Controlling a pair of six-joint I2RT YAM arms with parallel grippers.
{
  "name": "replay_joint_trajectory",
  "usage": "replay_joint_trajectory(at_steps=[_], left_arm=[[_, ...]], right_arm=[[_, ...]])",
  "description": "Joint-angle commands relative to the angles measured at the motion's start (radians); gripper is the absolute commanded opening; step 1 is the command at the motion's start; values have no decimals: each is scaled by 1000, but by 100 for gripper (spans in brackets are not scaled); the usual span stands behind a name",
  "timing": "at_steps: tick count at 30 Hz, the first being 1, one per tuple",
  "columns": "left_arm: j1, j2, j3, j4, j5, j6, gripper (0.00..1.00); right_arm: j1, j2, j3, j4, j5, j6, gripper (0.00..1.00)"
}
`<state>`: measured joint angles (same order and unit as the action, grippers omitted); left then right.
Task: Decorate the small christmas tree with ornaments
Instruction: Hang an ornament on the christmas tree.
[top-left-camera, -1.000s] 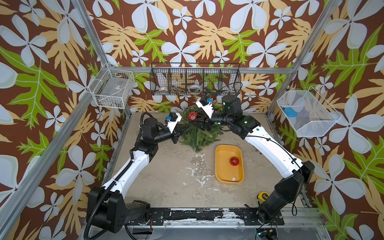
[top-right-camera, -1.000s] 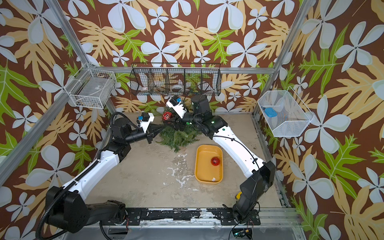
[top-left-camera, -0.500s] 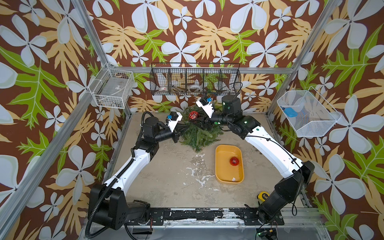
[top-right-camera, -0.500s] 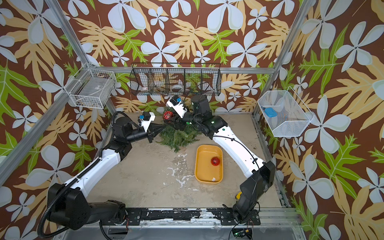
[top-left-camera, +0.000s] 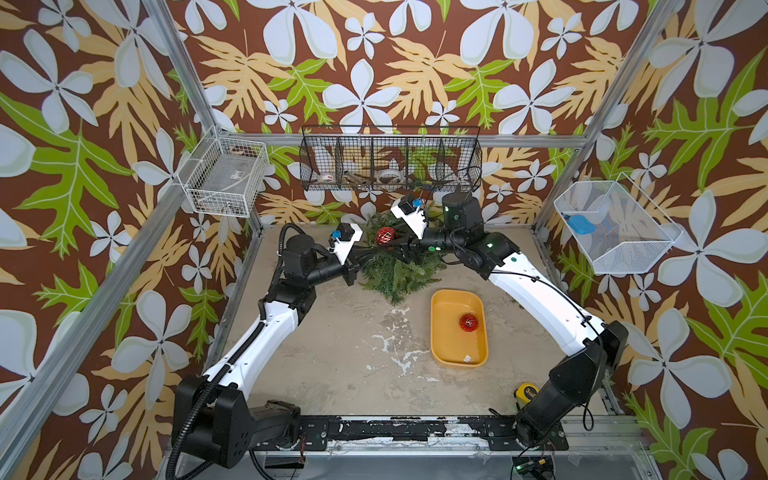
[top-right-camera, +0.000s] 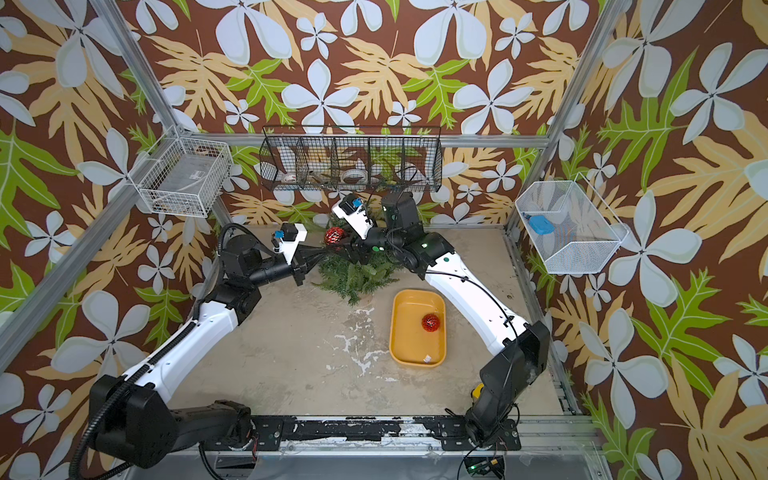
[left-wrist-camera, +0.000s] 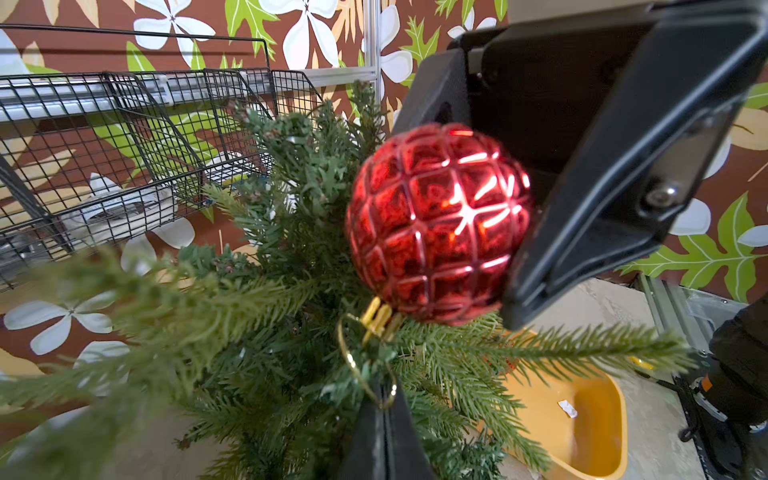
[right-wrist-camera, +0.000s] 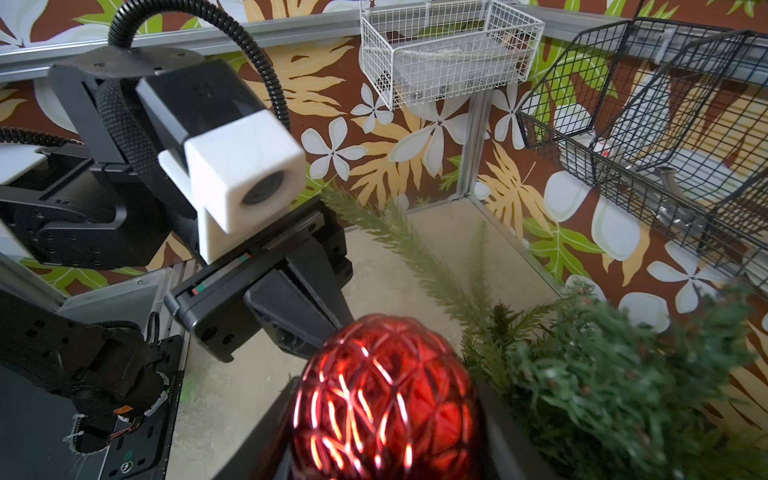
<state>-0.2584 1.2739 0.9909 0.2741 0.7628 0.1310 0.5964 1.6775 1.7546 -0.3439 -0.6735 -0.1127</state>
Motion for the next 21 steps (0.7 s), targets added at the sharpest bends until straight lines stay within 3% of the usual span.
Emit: replay_joint_trajectory(at_steps=[1, 21], left_arm=[[-2, -14, -8, 30, -15, 2, 0], [-1, 36, 18, 4, -4, -22, 0]], right_arm=[[6, -13, 3, 23, -34, 7, 43], [8, -4, 30, 3, 35, -7, 43]])
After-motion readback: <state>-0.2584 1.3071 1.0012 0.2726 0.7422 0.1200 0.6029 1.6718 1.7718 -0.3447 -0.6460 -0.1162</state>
